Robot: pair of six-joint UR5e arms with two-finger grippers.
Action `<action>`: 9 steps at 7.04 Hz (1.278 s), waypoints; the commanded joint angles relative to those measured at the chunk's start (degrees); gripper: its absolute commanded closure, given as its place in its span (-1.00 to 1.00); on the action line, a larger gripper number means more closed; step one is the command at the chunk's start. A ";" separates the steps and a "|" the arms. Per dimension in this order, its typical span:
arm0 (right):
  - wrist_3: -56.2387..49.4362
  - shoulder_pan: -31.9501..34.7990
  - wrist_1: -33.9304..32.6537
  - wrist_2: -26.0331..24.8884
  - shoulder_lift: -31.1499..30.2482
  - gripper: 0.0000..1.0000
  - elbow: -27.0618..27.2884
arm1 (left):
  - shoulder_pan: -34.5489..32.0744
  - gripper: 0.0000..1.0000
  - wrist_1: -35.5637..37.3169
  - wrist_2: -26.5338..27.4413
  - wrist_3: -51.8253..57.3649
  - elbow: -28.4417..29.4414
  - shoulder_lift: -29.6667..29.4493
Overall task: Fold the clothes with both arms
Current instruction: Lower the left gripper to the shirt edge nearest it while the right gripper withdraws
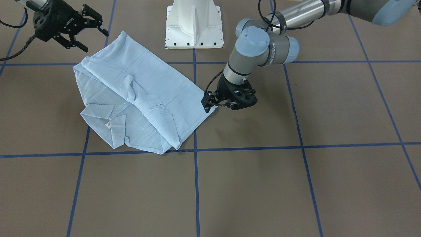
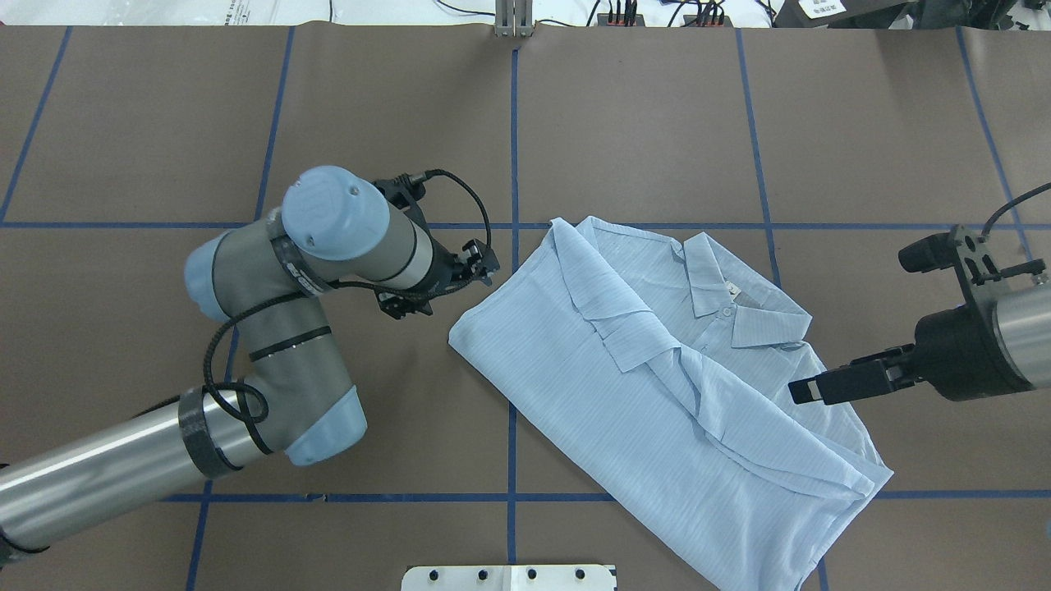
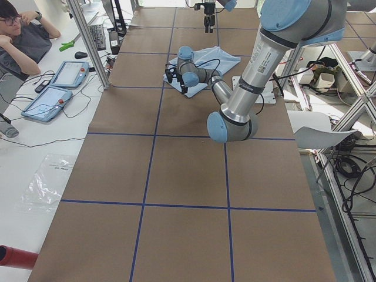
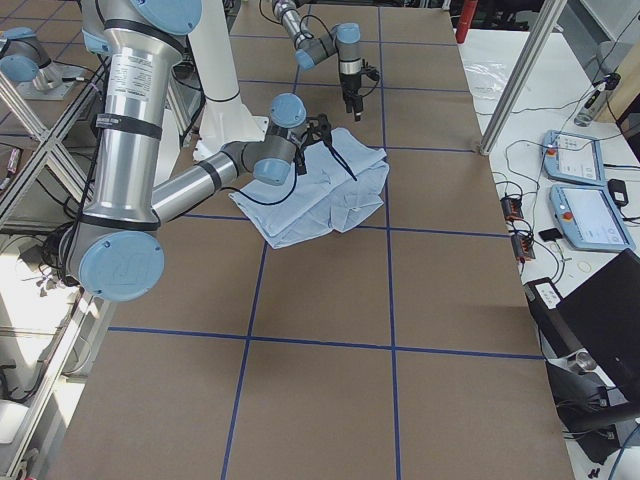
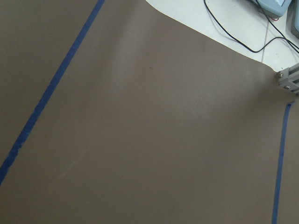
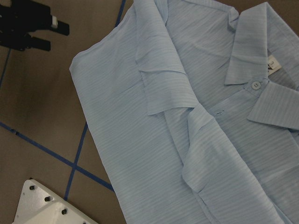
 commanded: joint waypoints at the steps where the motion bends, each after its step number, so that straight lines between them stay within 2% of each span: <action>1: 0.06 1.24 -0.03 -0.15 0.05 -1.00 -0.06 | 4.59 -0.88 0.23 2.36 -1.22 1.38 -0.04; 2: 0.06 1.32 -0.03 -0.24 0.05 -1.00 -0.06 | 4.68 -0.85 0.23 2.63 -1.31 1.91 -0.13; 3: 0.06 1.24 0.05 -0.15 0.05 -1.00 -0.06 | 4.59 -0.70 0.32 2.63 -1.31 1.83 -0.04; 4: 0.06 1.24 0.06 -0.15 0.05 -1.00 0.02 | 4.59 -0.45 0.23 2.63 -1.31 1.91 0.13; 5: 0.06 1.41 -0.03 -0.15 0.05 -1.00 0.02 | 4.59 -0.08 0.32 2.63 -1.22 2.00 0.13; 6: 0.06 1.50 -0.03 -0.15 0.05 -1.00 -0.06 | 4.68 0.52 0.23 2.63 -0.87 2.00 0.13; 7: 0.06 1.85 -0.03 -0.06 0.05 -1.00 0.02 | 4.59 1.00 0.23 2.63 -0.61 1.91 0.05; 9: 0.06 2.12 -0.03 0.03 0.05 -1.00 -0.06 | 4.07 1.00 2.76 2.10 -0.52 -0.53 0.05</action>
